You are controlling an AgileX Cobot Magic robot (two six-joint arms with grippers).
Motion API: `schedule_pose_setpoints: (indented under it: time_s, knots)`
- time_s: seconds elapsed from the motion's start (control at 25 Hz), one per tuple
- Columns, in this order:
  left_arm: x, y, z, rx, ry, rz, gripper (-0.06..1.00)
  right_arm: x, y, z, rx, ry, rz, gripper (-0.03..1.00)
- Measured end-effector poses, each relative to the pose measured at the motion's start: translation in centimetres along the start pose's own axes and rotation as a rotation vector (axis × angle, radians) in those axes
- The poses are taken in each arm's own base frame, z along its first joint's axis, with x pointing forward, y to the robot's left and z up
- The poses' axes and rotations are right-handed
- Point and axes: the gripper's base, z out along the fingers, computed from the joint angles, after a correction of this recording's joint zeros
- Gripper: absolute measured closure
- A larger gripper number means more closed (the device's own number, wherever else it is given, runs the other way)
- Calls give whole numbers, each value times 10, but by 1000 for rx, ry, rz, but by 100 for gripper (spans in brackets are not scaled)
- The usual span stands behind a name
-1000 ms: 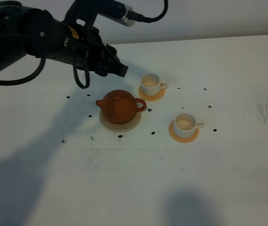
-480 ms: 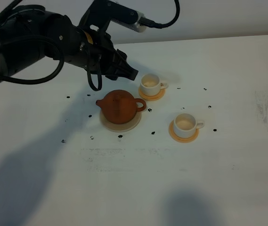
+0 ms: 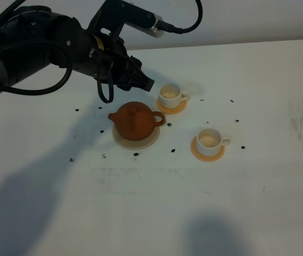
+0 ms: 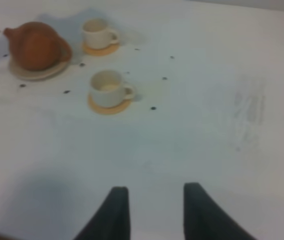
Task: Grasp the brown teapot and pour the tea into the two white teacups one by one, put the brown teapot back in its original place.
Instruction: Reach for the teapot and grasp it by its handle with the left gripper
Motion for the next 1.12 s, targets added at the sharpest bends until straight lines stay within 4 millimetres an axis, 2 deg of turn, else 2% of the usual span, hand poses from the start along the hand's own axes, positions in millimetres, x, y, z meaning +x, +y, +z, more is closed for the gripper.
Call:
schedule_pose_setpoints:
  time_s: [0.24,0.8,1.12]
  knots:
    - [0,0,0,1,4,0,50,-1,2,1,63,-7,48,77]
    - [1,-1,0,4,11,-4,50,-1,2,1,66,-8,53,77]
    - [0,-24,6,47,16,27,50,-1,2,1,66,-8,53,77]
